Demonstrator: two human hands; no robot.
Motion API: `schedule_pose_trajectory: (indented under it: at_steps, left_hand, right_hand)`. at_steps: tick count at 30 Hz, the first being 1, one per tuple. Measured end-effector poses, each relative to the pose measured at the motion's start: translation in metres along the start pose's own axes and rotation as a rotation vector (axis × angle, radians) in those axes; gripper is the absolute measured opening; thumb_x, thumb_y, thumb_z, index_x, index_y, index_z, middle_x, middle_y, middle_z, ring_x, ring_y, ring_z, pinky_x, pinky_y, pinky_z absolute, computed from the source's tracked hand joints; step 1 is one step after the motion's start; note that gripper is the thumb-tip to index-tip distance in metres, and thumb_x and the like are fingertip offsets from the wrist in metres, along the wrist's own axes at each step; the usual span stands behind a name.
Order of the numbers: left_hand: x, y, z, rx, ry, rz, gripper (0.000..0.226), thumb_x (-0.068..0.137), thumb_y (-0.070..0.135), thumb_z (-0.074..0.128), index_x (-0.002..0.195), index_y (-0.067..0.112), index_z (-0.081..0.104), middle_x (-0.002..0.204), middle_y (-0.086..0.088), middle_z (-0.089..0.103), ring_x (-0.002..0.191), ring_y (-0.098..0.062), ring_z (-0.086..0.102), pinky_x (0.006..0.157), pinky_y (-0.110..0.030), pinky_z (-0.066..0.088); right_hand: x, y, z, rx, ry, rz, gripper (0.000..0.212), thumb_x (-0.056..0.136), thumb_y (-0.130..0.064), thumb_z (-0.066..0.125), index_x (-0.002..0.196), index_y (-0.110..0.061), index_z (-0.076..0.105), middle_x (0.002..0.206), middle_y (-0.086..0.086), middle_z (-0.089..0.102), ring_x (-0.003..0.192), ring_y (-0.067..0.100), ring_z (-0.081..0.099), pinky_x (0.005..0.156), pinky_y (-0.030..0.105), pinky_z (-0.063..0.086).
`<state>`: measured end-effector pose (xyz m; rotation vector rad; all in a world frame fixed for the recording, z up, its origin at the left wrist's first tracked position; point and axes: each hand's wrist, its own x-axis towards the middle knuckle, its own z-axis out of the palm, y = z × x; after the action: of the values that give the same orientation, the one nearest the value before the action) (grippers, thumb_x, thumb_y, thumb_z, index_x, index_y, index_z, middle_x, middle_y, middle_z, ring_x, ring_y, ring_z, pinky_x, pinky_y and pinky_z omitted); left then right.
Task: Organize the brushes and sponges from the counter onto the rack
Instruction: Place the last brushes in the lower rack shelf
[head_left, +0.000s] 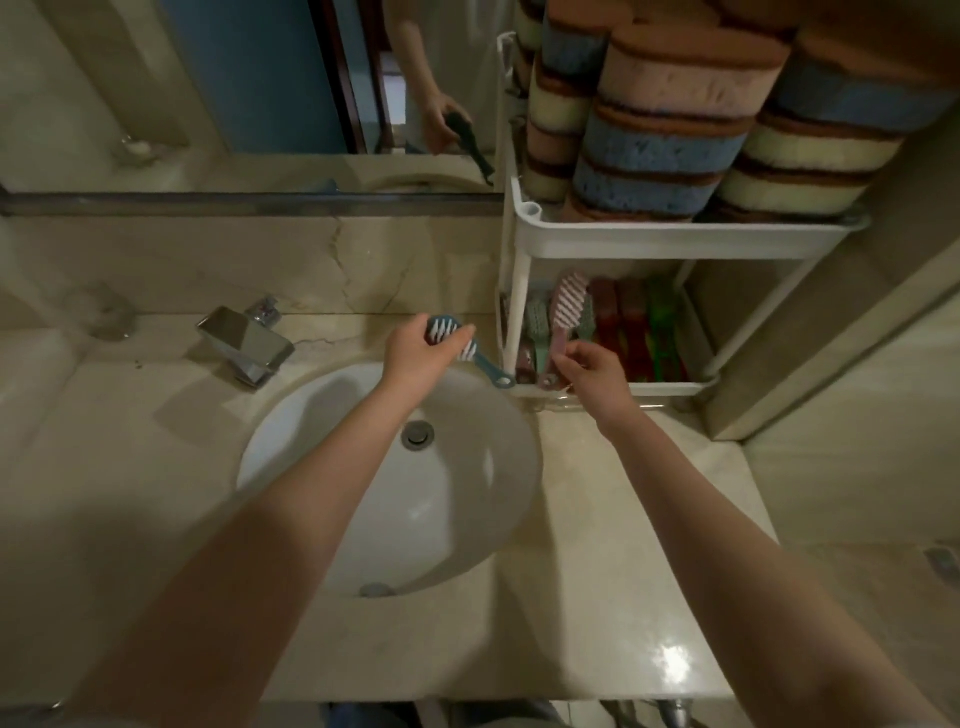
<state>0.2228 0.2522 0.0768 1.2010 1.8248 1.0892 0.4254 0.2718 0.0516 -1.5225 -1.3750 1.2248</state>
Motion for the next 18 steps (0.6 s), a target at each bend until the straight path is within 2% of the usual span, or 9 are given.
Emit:
schedule_pose_trajectory:
  at_steps: [3, 6, 8, 10, 12, 15, 16, 18]
  left_hand:
    - [0.002, 0.005, -0.006, 0.033, 0.019, 0.003, 0.024, 0.080, 0.033, 0.069, 0.082, 0.010, 0.060, 0.075, -0.002, 0.058, 0.069, -0.014, 0.051, 0.063, -0.028, 0.039]
    - [0.001, 0.009, -0.013, 0.032, 0.034, 0.015, 0.021, 0.081, 0.029, 0.069, 0.084, 0.010, 0.061, 0.074, 0.000, 0.057, 0.066, -0.011, 0.050, 0.058, -0.023, 0.037]
    - [0.000, 0.009, -0.017, 0.039, 0.036, 0.021, 0.019, 0.082, 0.027, 0.069, 0.084, 0.010, 0.061, 0.072, 0.001, 0.057, 0.063, -0.008, 0.049, 0.054, -0.019, 0.036]
    - [-0.001, 0.008, -0.020, 0.051, 0.040, 0.026, 0.018, 0.082, 0.027, 0.069, 0.081, 0.012, 0.060, 0.067, 0.005, 0.054, 0.060, -0.004, 0.047, 0.049, -0.012, 0.034]
    - [-0.001, 0.007, -0.024, 0.055, 0.045, 0.025, 0.017, 0.081, 0.027, 0.069, 0.081, 0.012, 0.060, 0.067, 0.006, 0.054, 0.060, -0.003, 0.047, 0.049, -0.009, 0.034]
    - [-0.001, 0.005, -0.027, 0.058, 0.040, 0.024, 0.018, 0.081, 0.029, 0.070, 0.084, 0.013, 0.063, 0.069, 0.007, 0.056, 0.062, -0.004, 0.049, 0.053, -0.011, 0.037]
    - [-0.002, 0.004, -0.027, 0.053, 0.037, 0.025, 0.017, 0.081, 0.028, 0.070, 0.084, 0.013, 0.063, 0.068, 0.008, 0.056, 0.061, -0.003, 0.049, 0.051, -0.009, 0.036]
    - [-0.004, 0.005, -0.027, 0.041, 0.030, 0.030, 0.015, 0.081, 0.026, 0.070, 0.084, 0.014, 0.062, 0.067, 0.010, 0.055, 0.060, -0.001, 0.049, 0.048, -0.004, 0.036]
  right_hand:
    - [0.028, -0.003, 0.011, -0.048, 0.064, 0.032, 0.007, 0.094, -0.015, 0.057, 0.089, -0.011, 0.058, 0.075, -0.002, 0.061, 0.067, 0.010, 0.058, 0.066, 0.023, 0.048]
    - [0.059, 0.000, 0.027, -0.107, 0.032, 0.098, 0.004, 0.093, -0.014, 0.057, 0.096, -0.013, 0.057, 0.094, 0.014, 0.069, 0.084, 0.027, 0.067, 0.079, 0.039, 0.056]
    - [0.075, 0.006, 0.035, -0.186, 0.013, 0.128, 0.012, 0.091, -0.011, 0.058, 0.102, -0.007, 0.060, 0.101, 0.022, 0.068, 0.090, 0.036, 0.067, 0.081, 0.047, 0.056]
    - [0.080, 0.011, 0.038, -0.298, -0.011, 0.140, 0.020, 0.093, -0.015, 0.056, 0.103, 0.001, 0.063, 0.099, 0.023, 0.068, 0.087, 0.038, 0.067, 0.074, 0.042, 0.056]
    - [0.079, 0.013, 0.041, -0.417, -0.035, 0.133, 0.025, 0.096, -0.023, 0.052, 0.094, -0.001, 0.064, 0.094, 0.024, 0.068, 0.085, 0.038, 0.067, 0.071, 0.036, 0.053]
    - [0.076, 0.018, 0.043, -0.502, -0.062, 0.121, 0.030, 0.095, -0.024, 0.053, 0.070, -0.009, 0.060, 0.092, 0.025, 0.070, 0.085, 0.039, 0.067, 0.083, 0.044, 0.054]
    - [0.077, 0.020, 0.043, -0.523, -0.068, 0.119, 0.030, 0.094, -0.024, 0.053, 0.071, -0.008, 0.063, 0.092, 0.025, 0.070, 0.085, 0.039, 0.067, 0.084, 0.047, 0.054]
    - [0.078, 0.021, 0.043, -0.565, -0.071, 0.113, 0.029, 0.094, -0.023, 0.054, 0.085, -0.001, 0.071, 0.093, 0.024, 0.070, 0.087, 0.037, 0.067, 0.084, 0.047, 0.054]
